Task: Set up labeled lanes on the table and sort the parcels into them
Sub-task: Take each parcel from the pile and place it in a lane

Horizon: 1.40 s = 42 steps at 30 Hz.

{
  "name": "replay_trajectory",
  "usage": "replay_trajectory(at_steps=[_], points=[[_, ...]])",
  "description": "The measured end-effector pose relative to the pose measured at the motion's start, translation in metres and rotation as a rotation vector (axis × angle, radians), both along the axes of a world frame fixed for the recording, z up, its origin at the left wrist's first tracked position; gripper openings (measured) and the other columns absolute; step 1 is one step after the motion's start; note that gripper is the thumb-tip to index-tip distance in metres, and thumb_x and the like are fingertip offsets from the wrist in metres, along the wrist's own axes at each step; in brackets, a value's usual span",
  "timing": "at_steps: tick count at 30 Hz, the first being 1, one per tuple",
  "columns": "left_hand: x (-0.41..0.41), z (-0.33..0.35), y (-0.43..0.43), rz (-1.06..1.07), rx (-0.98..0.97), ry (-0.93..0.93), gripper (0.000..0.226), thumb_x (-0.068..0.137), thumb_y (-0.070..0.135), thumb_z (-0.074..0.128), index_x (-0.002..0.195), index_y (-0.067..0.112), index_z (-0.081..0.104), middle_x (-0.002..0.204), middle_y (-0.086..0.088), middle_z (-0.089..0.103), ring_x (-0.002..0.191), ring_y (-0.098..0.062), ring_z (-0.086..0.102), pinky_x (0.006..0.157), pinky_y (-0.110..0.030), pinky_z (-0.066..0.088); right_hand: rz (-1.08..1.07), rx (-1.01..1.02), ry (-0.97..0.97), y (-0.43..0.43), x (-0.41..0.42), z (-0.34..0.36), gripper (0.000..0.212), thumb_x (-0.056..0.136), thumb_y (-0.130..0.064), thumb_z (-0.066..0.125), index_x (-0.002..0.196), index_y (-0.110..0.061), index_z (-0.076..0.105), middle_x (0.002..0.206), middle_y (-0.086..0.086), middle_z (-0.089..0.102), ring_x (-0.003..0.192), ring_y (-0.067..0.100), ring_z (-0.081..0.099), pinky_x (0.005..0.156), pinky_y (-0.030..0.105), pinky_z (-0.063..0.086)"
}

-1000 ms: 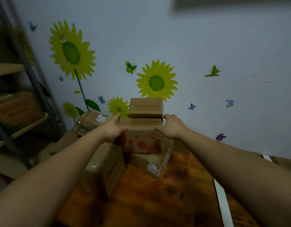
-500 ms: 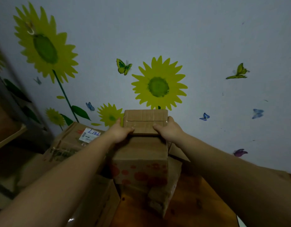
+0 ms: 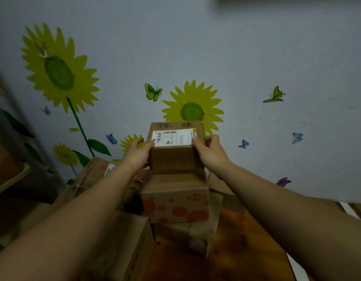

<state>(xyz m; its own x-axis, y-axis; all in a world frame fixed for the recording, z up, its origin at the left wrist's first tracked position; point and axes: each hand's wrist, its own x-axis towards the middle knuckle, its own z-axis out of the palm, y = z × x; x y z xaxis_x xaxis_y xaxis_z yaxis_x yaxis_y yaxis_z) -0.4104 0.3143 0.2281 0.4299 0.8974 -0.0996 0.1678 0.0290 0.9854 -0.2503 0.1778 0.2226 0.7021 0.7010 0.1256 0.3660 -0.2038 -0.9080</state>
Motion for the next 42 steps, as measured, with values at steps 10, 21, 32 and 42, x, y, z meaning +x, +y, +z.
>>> replay_trajectory(at_steps=[10, 21, 32, 42], points=[[-0.11, 0.019, -0.091, -0.164, 0.144, -0.171, 0.052, 0.084, -0.002, 0.058, 0.129, 0.022, 0.045, 0.119, 0.003, 0.056, 0.101, -0.016, 0.06, 0.082, -0.04, 0.055, -0.141, 0.145, -0.051, -0.094, -0.108, 0.017, 0.039, 0.083, -0.022, 0.067, 0.109, -0.021, 0.038, 0.122, 0.001, 0.052, 0.102, 0.02, 0.058, 0.087, 0.043, 0.052], [-0.135, 0.029, -0.198, -0.289, 0.201, -0.232, 0.046, 0.083, -0.009, 0.055, 0.122, 0.012, 0.046, 0.11, 0.0, 0.055, 0.102, -0.018, 0.058, 0.091, -0.039, 0.048, -0.265, 0.187, -0.046, -0.221, -0.155, 0.03, 0.037, 0.084, -0.012, 0.067, 0.106, -0.022, 0.039, 0.11, -0.006, 0.054, 0.096, 0.017, 0.063, 0.079, 0.043, 0.058], [-0.006, 0.043, -0.392, -0.641, 0.267, -0.209, 0.042, 0.084, 0.003, 0.058, 0.119, 0.024, 0.047, 0.12, 0.006, 0.056, 0.08, -0.012, 0.064, 0.062, -0.028, 0.05, -0.591, 0.219, -0.064, -0.466, -0.098, 0.042, 0.036, 0.084, -0.013, 0.065, 0.105, -0.023, 0.039, 0.102, -0.011, 0.052, 0.089, 0.012, 0.061, 0.081, 0.042, 0.057], [0.121, 0.034, -0.714, -1.011, 0.201, -0.183, 0.044, 0.089, 0.006, 0.057, 0.129, 0.016, 0.042, 0.127, -0.002, 0.055, 0.097, -0.019, 0.063, 0.07, -0.03, 0.055, -0.983, 0.1, -0.162, -0.79, -0.041, 0.04, 0.057, 0.08, -0.014, 0.071, 0.128, -0.023, 0.042, 0.124, 0.0, 0.053, 0.11, 0.017, 0.054, 0.092, 0.037, 0.051]])
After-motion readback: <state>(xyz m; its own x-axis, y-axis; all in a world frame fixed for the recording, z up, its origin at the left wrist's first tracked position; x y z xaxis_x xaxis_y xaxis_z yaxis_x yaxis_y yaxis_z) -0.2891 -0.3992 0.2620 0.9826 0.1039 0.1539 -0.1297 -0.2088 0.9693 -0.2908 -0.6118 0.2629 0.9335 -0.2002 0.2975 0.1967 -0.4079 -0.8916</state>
